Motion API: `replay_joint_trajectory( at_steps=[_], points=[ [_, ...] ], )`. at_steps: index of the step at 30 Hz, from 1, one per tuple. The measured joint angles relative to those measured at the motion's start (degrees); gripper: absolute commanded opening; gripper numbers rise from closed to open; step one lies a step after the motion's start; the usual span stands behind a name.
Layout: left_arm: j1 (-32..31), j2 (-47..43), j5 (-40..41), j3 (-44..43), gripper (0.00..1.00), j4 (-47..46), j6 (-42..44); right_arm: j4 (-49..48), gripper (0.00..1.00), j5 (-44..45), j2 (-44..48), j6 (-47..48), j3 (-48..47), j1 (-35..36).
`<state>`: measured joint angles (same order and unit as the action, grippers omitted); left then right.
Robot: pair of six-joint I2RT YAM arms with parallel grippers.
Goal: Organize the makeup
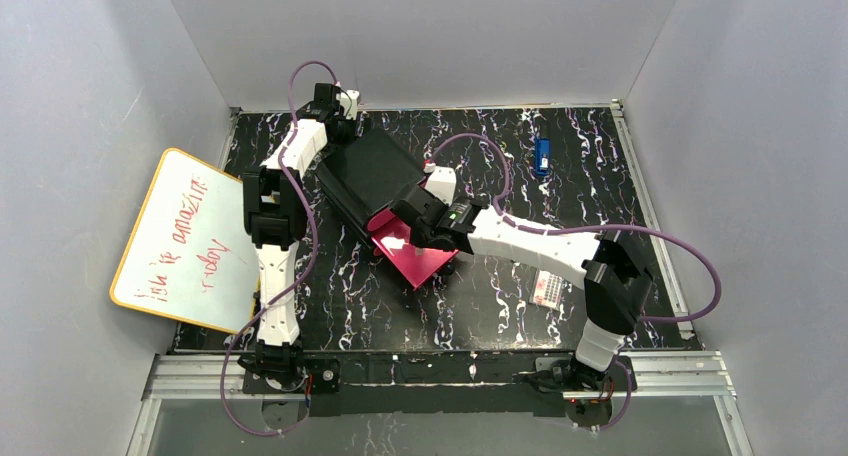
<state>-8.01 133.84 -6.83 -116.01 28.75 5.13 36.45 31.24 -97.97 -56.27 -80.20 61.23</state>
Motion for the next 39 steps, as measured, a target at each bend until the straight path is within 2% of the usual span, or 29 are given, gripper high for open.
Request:
replay_joint_trajectory(
  at_steps=[8, 17, 32, 34, 39],
  points=[
    [0.0, 0.0, 0.0, 0.0, 0.98, 0.0, 0.0, -0.5, 0.22, -3.3, -3.8, 4.5, -3.0, 0.7],
    [0.0, 0.0, 0.0, 0.0, 0.98, 0.0, 0.0, 0.9, 0.22, -6.2, -4.0, 12.1, -2.8, 0.8],
    [0.0, 0.0, 0.0, 0.0, 0.98, 0.0, 0.0, -2.8, 0.24, -15.1, -3.0, 30.9, -0.6, 0.8],
    [0.0, 0.0, 0.0, 0.0, 0.98, 0.0, 0.0, -3.2, 0.29, -16.2, -3.5, 32.9, -0.6, 0.8],
    [0.0, 0.0, 0.0, 0.0, 0.99, 0.0, 0.0, -3.7, 0.53, -19.0, -3.8, 37.6, -0.6, 0.8]
  ],
)
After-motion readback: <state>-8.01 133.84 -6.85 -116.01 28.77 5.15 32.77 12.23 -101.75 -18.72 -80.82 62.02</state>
